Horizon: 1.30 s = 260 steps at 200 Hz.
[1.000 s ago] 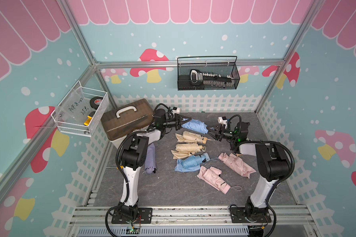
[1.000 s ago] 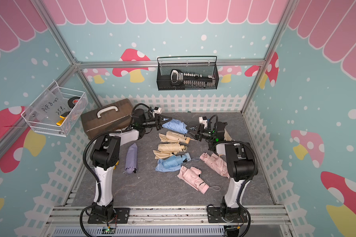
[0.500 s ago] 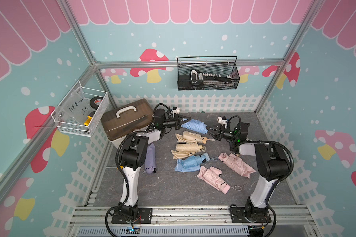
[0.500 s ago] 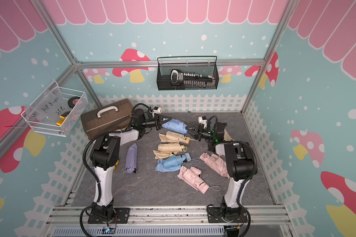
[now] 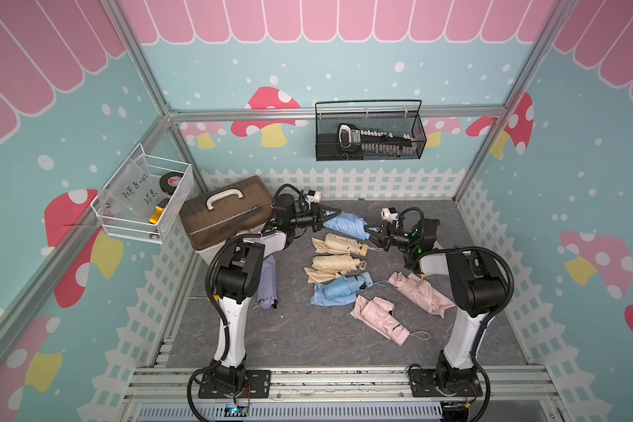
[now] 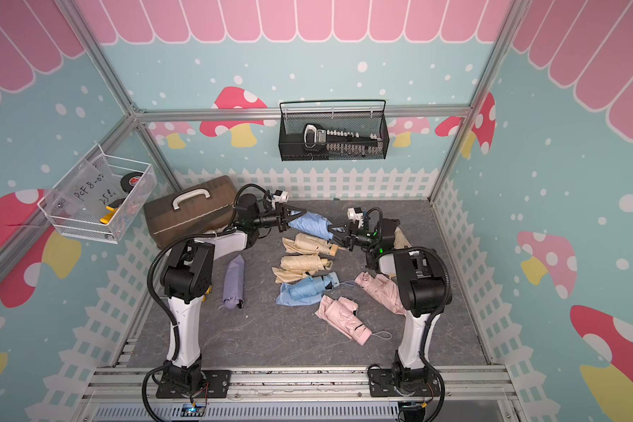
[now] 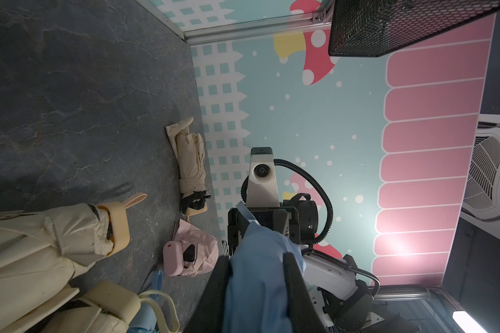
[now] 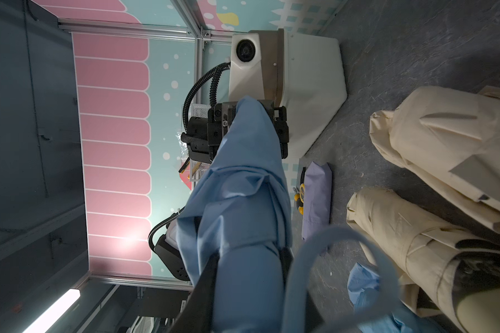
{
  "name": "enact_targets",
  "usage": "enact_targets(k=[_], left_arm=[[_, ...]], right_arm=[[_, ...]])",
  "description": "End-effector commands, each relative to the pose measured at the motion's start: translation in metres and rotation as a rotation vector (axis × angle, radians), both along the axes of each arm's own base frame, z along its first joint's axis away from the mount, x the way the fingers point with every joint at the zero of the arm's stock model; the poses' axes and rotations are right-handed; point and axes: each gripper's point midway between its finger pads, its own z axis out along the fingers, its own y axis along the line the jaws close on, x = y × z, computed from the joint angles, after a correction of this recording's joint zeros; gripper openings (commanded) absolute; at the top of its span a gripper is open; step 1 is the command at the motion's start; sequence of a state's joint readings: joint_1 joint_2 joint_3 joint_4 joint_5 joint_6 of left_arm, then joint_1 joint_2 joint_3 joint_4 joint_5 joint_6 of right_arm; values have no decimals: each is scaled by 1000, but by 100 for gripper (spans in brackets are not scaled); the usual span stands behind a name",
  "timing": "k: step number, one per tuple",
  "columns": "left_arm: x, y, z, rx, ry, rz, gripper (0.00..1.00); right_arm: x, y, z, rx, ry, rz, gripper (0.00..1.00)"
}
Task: Take umbrellas out of sleeves
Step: Take out the umbrella from the umbrella sleeve.
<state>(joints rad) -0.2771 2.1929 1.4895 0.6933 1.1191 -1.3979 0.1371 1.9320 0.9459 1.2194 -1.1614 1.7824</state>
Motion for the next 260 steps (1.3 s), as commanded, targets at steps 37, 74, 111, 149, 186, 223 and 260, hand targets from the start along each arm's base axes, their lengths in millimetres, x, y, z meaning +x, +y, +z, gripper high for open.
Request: enact_targets(k=[37,74,111,149,186,223,260], left_arm=[[-20,11,3,209,-63,17,54],[-18,37,-12,330,-32,81,63],[-16,52,-3,366,-53,128,81],[-16,54,11,380,-93,132,79],[-18,53,8,435,-93,98,60],[-19,55,5,464,-94,81,39],[-22,56,0,492,-90,57,4]], right_arm=[[1,8,29,5,-152,28,4],[3,7,29,-7,-170,28,4],[5,7,25,-30,-170,23,3],[5,8,23,-42,-168,23,3],[6,8,21,-46,-164,24,4],[8,9,19,-56,-159,24,4],[10,9,15,-79,-154,21,4]])
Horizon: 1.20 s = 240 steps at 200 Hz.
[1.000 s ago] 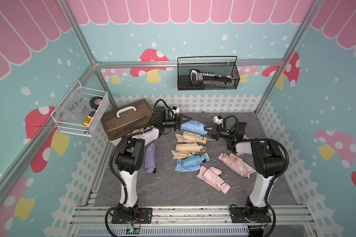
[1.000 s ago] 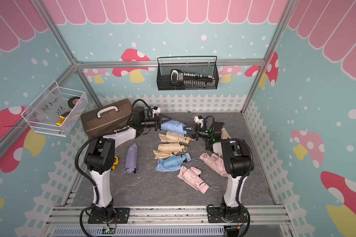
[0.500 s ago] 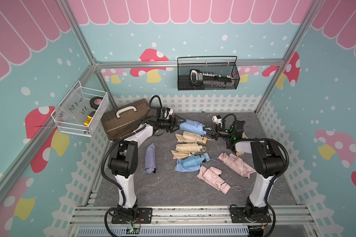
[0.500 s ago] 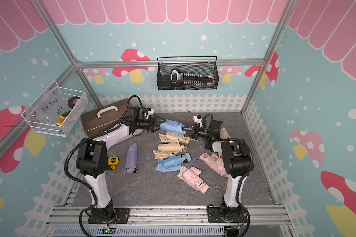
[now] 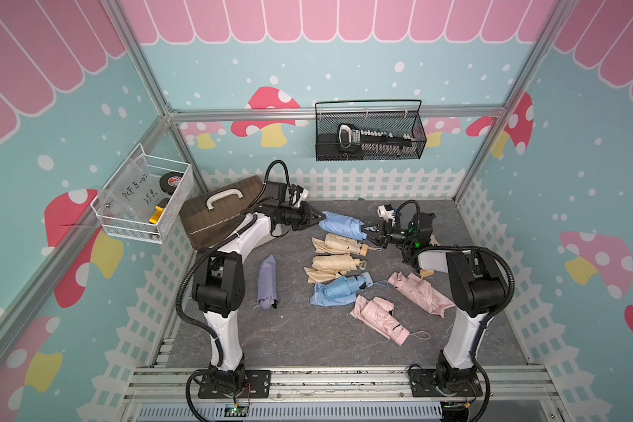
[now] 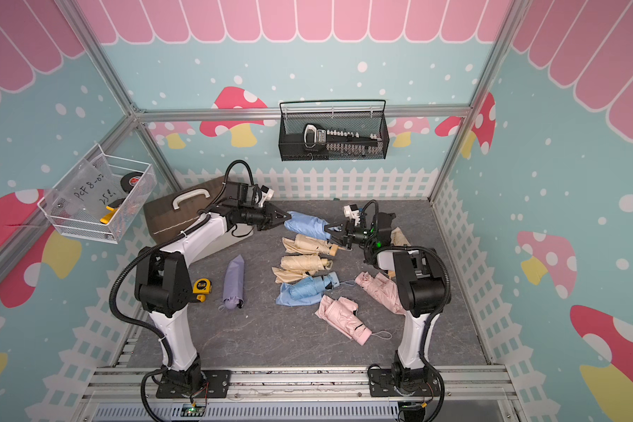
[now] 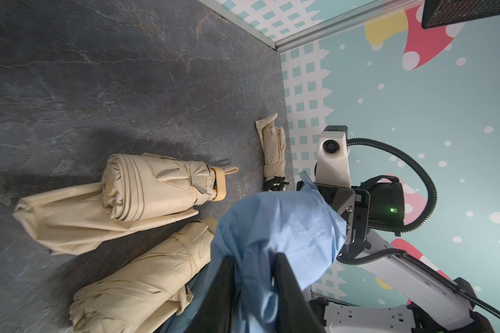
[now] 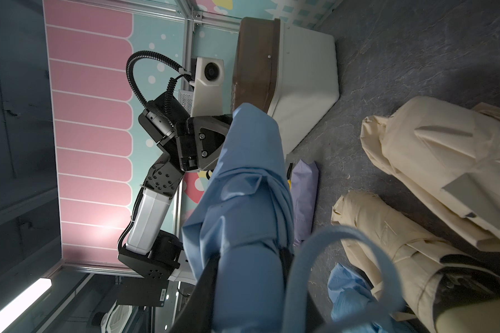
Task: Take umbrellas out of sleeves
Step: Take out the umbrella from the umbrella sleeve.
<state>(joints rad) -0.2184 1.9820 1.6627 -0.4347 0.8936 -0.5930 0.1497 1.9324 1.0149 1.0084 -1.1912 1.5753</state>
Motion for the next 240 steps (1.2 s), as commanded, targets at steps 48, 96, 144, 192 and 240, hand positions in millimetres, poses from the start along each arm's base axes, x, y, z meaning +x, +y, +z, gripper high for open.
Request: enact_targets(k=[48,96,144,192,240], left_arm=[[-2,8,-10,86,12,-10,0],[6,46,-29,195,17,114,0],[8,63,-36,206,17,144,0],[18,97,-35,233,9,247,0],[32,104,-14,176,-47,285,0]], right_arm=[[3,0,24,-36,-110,-17,4],[4,-5,19,-42,-107,-41,3],[9,-8,23,-42,-119,-56,3],[14,-28,27,-44,-122,-105,3],[21,-70,65,-42,-224,-229,3]])
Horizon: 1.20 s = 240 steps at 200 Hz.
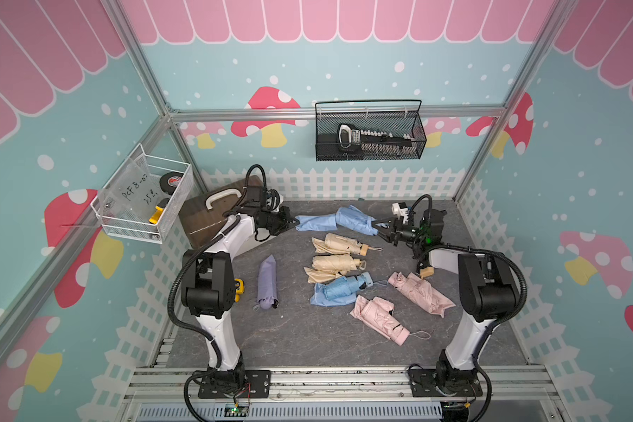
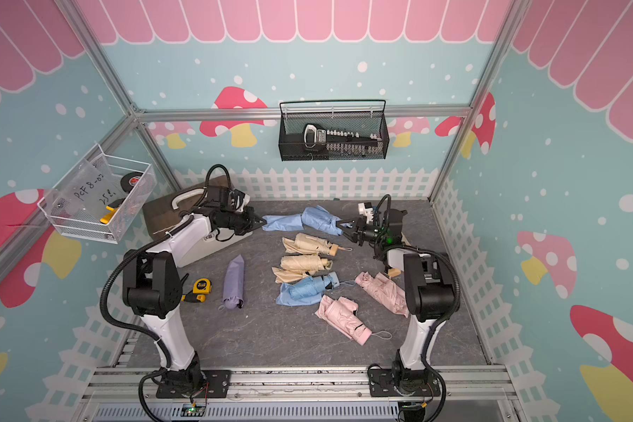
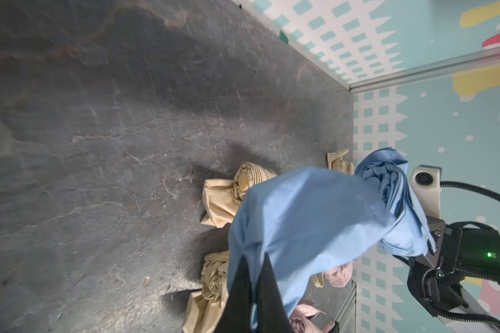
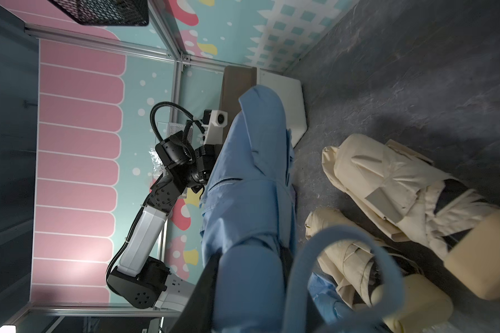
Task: Take umbrellas out of sleeves
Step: Take out the umbrella from the umbrella sleeve, then place the umbrella sleeve at the center of the board, then place the umbrella in the umbrella sleeve.
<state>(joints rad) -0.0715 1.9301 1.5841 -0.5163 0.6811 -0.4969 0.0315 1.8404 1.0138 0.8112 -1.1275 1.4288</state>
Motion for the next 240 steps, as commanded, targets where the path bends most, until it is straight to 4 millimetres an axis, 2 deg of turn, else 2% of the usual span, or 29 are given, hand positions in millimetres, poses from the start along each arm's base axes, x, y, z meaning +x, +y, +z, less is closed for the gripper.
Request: enact_targets(k=[1,28,51,70,94,120,155,179,209,240], left_arm=[[11,6,22,-23,-67,35,0],[22,-16,40,-87,-125,3,0],[32,-46,53,-146,-163,-45,0],[40,-81,60,-205,-182,-102,0],[55,-129,57,-277,-181,-150,0],[70,-172,39,-304,-162,-177,0],[84,-207,1,-295,-119,-175,0],[86,-218,-37,-232,-68,-187,0],[89,-219,-75,-180,-12,-167,0],[90,-217,-97,-113,19,-169,0]], right_arm=[[-3,-15,56,0,-195,-44,3],[-4,-17,80,15,-247,-38,3],[-6,-18,94,30,-274,-35,3],[-7,-23,100,31,-285,-44,3],[-5,-31,101,30,-283,-62,3],[-2,-37,95,26,-270,-76,3],[7,-42,81,4,-244,-96,3],[15,-47,69,-7,-227,-113,3],[23,-52,45,-23,-188,-121,3],[30,-58,14,-39,-137,-133,3]])
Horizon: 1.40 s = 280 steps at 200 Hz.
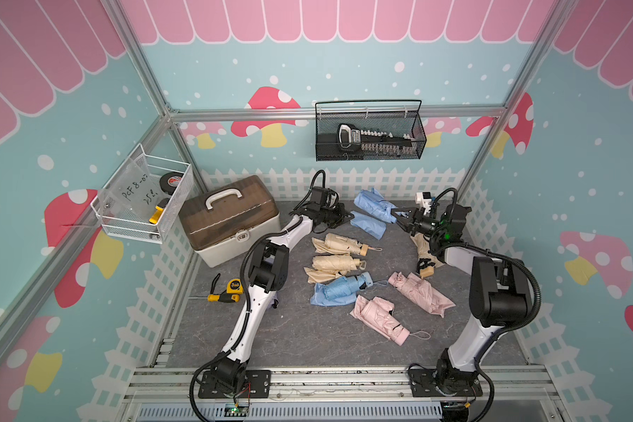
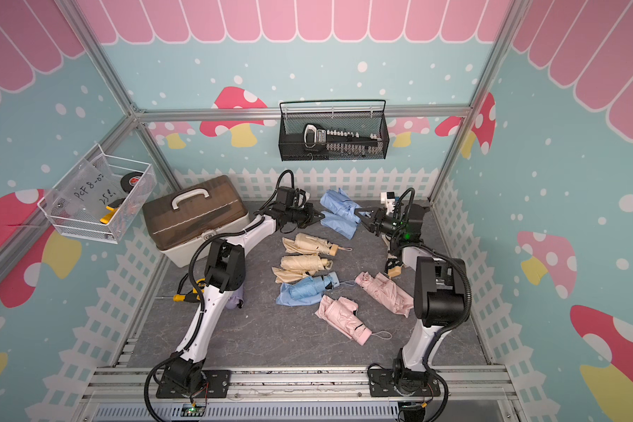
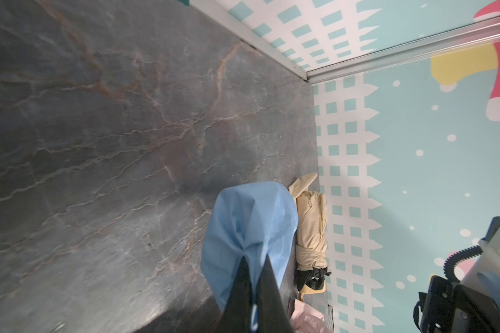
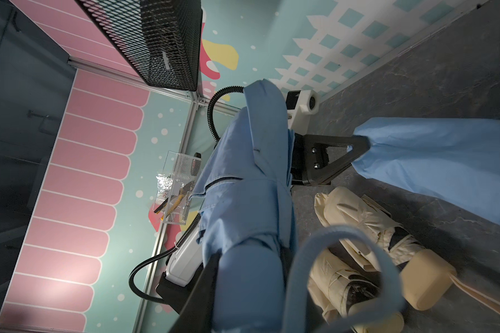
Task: Take umbrellas out of sleeves
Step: Place the umbrella in the umbrella sleeve.
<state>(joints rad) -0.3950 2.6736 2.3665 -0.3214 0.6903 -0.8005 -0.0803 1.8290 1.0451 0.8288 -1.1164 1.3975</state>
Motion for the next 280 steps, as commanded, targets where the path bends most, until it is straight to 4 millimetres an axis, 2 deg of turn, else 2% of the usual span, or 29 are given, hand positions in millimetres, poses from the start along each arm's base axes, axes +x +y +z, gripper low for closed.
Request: enact_targets(k=[1,20,22,27,105,153,168,181,205,243,270,280], left_arm=[[0,0,-15,72,12,0,0],[0,0,-22,81,21,1,0],[-1,1,-24,85,24,1,0],[-1,1,-26,90,32,4,0],[-8,4,-47,114,68,-15,0],[-11,4,-53,121,87,-17,0],[-11,5,-55,130,90,-14,10],[-11,7,-53,135,93,-10,30],[-9,11,-43,135,79,-6,44],[-11,27,-22,193,45,-5,59],[-20,53,-13,317,30,13,66],[-24,63,-10,351,25,17,72]], right_arm=[[9,-6,-6,-25,-45,-12,3],[12,-6,-17,-34,-31,-10,3],[14,-7,-28,-33,-7,-10,3],[16,-7,-37,-35,11,-9,3],[40,-15,-115,-139,125,-47,3],[44,-21,-152,-275,207,-43,6],[42,-24,-160,-308,229,-44,13],[41,-25,-165,-336,247,-41,15],[39,-29,-176,-382,275,-44,29],[38,-33,-179,-419,283,-56,45],[38,-39,-179,-465,296,-81,57],[38,-41,-177,-489,295,-90,60]])
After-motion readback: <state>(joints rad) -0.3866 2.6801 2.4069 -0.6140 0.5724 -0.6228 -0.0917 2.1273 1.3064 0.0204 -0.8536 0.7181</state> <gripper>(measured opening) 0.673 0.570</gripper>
